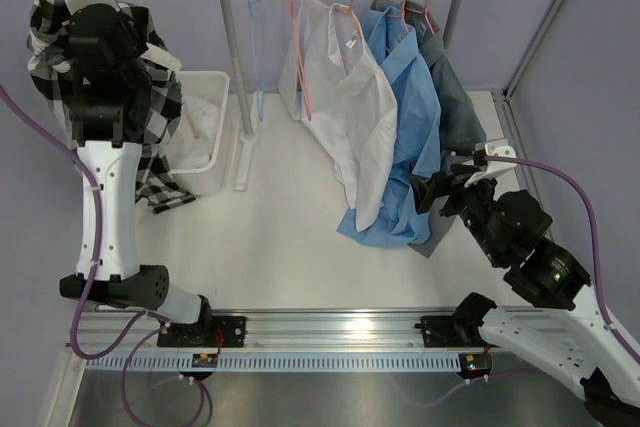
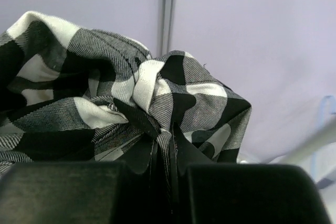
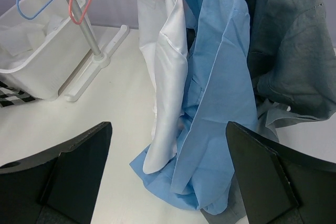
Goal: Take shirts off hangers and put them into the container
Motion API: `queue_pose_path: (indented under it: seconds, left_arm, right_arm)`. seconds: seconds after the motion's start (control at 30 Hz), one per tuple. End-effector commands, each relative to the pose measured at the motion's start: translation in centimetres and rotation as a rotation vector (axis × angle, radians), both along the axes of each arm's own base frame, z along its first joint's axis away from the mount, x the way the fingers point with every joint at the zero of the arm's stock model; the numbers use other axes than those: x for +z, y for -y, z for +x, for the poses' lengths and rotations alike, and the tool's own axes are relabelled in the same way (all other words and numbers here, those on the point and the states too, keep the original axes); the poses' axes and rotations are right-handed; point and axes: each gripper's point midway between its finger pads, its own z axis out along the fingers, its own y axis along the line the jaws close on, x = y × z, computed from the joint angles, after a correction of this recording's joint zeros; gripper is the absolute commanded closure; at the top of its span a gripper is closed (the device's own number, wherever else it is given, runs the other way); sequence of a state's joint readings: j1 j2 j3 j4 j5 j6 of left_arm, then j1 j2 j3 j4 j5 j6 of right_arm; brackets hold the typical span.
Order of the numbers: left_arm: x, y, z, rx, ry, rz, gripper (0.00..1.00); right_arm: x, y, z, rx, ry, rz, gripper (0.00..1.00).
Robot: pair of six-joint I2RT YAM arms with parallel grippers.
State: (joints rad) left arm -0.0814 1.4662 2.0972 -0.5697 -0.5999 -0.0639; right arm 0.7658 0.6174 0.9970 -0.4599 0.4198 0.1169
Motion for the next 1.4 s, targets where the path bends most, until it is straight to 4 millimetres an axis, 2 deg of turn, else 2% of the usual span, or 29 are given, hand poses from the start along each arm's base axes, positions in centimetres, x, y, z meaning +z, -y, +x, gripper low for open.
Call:
queue_pose_path:
  seconds: [0.0,0.07,0.1,0.2,0.23,0.3,0.33,0.43,0.47,0.53,0.6,0.67,0.73,0.83,0.87,0.93,1.0,1.03,1.1,1.13,1.23,1.27,1.33,1.37]
  left_arm:
    - [-3.0,-0.5,4.5,-0.071,0.005,-0.037,1.00]
    - [-6.6,0.4,6.4,-0.122,-0.057,-0.062,1.00]
    - [-10.5,-0.5,7.7,-0.107,-0.127,-0.077,1.00]
    - [-16.1,-0.1,9.7,-0.138,-0.228,-0.116,1.00]
    - [-19.8,0.2,10.9,-0.155,-0.307,-0.127,1.00]
    - [-23.8,0.6,11.8,-0.172,-0.392,-0.155,1.00]
    - [-27.5,0.9,12.6,-0.180,-0.469,-0.174,1.00]
    - [-32.6,0.8,12.9,-0.156,-0.597,-0.212,1.00]
    - [-35.1,0.7,13.4,-0.148,-0.648,-0.231,0.97]
    - [-37.7,0.6,13.1,-0.128,-0.719,-0.272,0.89]
    - [-40.4,-0.1,13.0,-0.105,-0.790,-0.308,0.87]
    - [-42.4,-0.6,12.8,-0.092,-0.831,-0.345,0.84]
    - [-43.4,-0.5,12.7,-0.106,-0.850,-0.371,0.82]
    - [-43.6,-0.2,12.7,-0.137,-0.843,-0.434,0.71]
    - [-43.0,-0.2,12.7,-0.146,-0.832,-0.439,0.59]
    - [-39.7,0.0,12.5,-0.162,-0.767,-0.432,0.31]
    - [-36.6,0.1,12.2,-0.176,-0.703,-0.425,0.12]
    - [-32.9,0.2,11.7,-0.187,-0.627,-0.412,0.09]
    - [-29.1,0.1,10.9,-0.187,-0.550,-0.392,0.02]
    - [-25.8,0.1,9.8,-0.193,-0.482,-0.374,0.01]
    - [-22.1,-0.3,7.4,-0.169,-0.406,-0.349,0.01]
    - [-20.6,-0.3,5.6,-0.162,-0.371,-0.341,0.01]
    - [-20.0,-1.0,3.5,-0.109,-0.349,-0.324,0.01]
    - [-20.1,-1.2,1.5,-0.086,-0.342,-0.320,0.01]
  right_arm:
    - [0.3,-0.8,0.1,0.028,0.014,0.019,0.00]
    - [0.0,-1.0,0.3,0.031,0.003,0.007,0.00]
    - [-0.1,-1.2,0.3,0.039,-0.001,0.006,0.01]
    - [-0.6,-1.5,0.4,0.046,-0.013,-0.001,0.01]
    - [-0.6,-1.6,0.4,0.048,-0.013,0.000,0.01]
    - [-0.7,-1.7,0.5,0.049,-0.013,0.000,0.01]
    - [-0.9,-1.8,0.6,0.048,-0.018,-0.004,0.00]
    - [-1.2,-2.0,0.7,0.054,-0.029,-0.016,0.01]
    - [-1.3,-2.1,0.8,0.055,-0.032,-0.016,0.00]
    - [-1.6,-2.3,0.9,0.058,-0.039,-0.026,0.00]
    - [-1.6,-2.3,0.9,0.058,-0.041,-0.026,0.00]
    - [-1.8,-2.5,1.0,0.064,-0.045,-0.029,0.01]
    - [-2.0,-2.7,1.1,0.067,-0.049,-0.032,0.01]
    - [-2.2,-3.0,1.2,0.080,-0.058,-0.042,0.01]
    - [-2.2,-3.1,1.1,0.086,-0.061,-0.044,0.01]
    - [-2.2,-3.2,1.1,0.090,-0.062,-0.044,0.01]
    - [-2.1,-3.3,1.0,0.097,-0.060,-0.041,0.01]
    - [-2.0,-3.3,0.9,0.103,-0.056,-0.037,0.01]
    - [-1.9,-3.4,0.8,0.110,-0.056,-0.036,0.01]
    - [-1.8,-3.4,0.7,0.113,-0.055,-0.032,0.01]
    - [-1.6,-3.5,0.4,0.130,-0.050,-0.024,0.01]
    - [-1.5,-3.6,0.3,0.136,-0.048,-0.019,0.01]
    - [-1.2,-3.5,0.1,0.140,-0.041,-0.011,0.00]
    - [-1.2,-3.5,0.0,0.146,-0.040,-0.009,0.01]
